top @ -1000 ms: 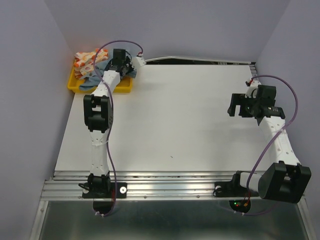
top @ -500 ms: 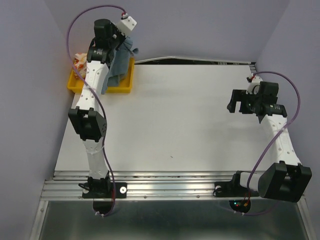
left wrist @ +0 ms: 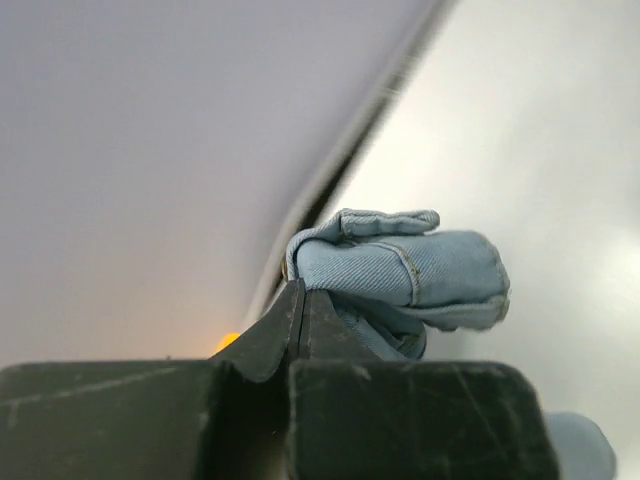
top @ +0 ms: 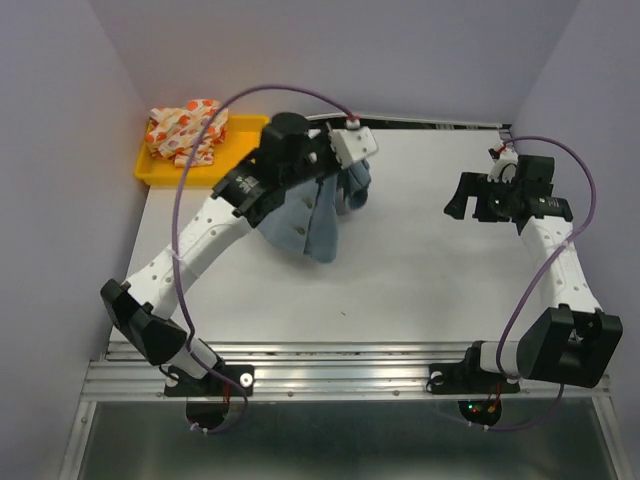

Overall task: Fold and stack the skirts
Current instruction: Move the skirt to the center of the board, then flatten the skirt out

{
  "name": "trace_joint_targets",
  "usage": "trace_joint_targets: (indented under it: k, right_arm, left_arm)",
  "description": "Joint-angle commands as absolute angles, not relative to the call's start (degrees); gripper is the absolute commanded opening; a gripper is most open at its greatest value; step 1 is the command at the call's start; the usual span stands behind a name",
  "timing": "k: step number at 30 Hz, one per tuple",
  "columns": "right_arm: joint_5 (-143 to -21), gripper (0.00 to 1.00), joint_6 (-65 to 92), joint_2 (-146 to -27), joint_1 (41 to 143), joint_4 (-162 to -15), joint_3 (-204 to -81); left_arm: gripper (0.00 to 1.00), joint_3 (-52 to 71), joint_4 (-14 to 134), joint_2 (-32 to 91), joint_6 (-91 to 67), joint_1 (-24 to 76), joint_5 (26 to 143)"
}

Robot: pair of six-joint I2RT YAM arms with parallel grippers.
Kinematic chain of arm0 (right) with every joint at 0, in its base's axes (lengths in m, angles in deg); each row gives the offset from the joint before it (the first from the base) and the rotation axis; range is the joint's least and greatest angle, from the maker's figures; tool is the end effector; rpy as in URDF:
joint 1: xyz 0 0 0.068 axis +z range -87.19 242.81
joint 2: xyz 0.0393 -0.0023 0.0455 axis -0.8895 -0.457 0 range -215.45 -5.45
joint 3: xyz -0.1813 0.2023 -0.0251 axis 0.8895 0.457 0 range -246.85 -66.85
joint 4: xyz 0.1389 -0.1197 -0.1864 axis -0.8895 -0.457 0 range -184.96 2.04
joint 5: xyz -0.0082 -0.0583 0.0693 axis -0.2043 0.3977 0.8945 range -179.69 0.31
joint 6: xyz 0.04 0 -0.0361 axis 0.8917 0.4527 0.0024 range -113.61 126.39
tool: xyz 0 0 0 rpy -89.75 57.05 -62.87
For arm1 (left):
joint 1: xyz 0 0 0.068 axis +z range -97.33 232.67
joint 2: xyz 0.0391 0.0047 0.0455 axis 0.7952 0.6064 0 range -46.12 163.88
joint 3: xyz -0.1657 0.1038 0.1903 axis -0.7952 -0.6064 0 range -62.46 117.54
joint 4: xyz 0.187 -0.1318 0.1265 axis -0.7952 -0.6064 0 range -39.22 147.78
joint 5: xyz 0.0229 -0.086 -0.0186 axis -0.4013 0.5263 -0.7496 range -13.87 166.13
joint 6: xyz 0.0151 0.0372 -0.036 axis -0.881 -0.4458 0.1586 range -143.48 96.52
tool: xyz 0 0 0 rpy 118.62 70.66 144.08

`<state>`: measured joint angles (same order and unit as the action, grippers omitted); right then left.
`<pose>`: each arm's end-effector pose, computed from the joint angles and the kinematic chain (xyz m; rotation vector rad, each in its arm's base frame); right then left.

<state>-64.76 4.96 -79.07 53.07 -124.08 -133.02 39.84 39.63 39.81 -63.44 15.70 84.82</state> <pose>0.2719 -0.0315 0.3212 -0.0503 2.2772 0.4043 0.2592 -0.2019 0.5001 1.0861 1.1778 -0.0809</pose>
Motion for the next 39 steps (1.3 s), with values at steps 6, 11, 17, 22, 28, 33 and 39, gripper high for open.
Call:
trace_joint_targets:
  k: [6, 11, 17, 22, 28, 33, 39]
  right_arm:
    - [-63.7, 1.0, 5.1, -83.1, 52.8, -129.0, -137.2]
    - [-58.0, 0.96, 4.8, -85.3, 52.8, -129.7, -133.6]
    - [-50.9, 0.8, 8.8, -91.8, 52.8, -126.0, -130.4]
    - [-42.0, 0.67, 10.7, -98.7, 53.6, -126.9, -132.4]
    - [-41.4, 0.68, 9.8, -101.4, 60.7, -127.6, -129.3]
    - [-47.1, 0.79, 8.7, -102.8, 69.2, -128.0, -127.8]
    - [-51.2, 0.76, 7.0, -106.8, 76.1, -129.4, -128.6]
  left_arm:
    - [0.2, 22.8, 28.4, 50.6, -58.8, -0.9, 106.6]
    - [0.36, 24.7, 22.6, 48.8, -59.9, 1.3, 113.2]
    - [0.36, 19.9, 21.3, 43.9, -62.2, 6.6, 112.4]
    - [0.41, 19.4, 26.6, 46.8, -56.1, 16.3, 105.9]
    - [0.49, 19.2, 25.6, 55.4, -57.8, 22.6, 97.4]
    - [0.5, 15.9, 26.6, 57.1, -59.2, 26.0, 94.2]
    - [0.5, 9.8, 29.7, 58.8, -60.2, 26.0, 88.5]
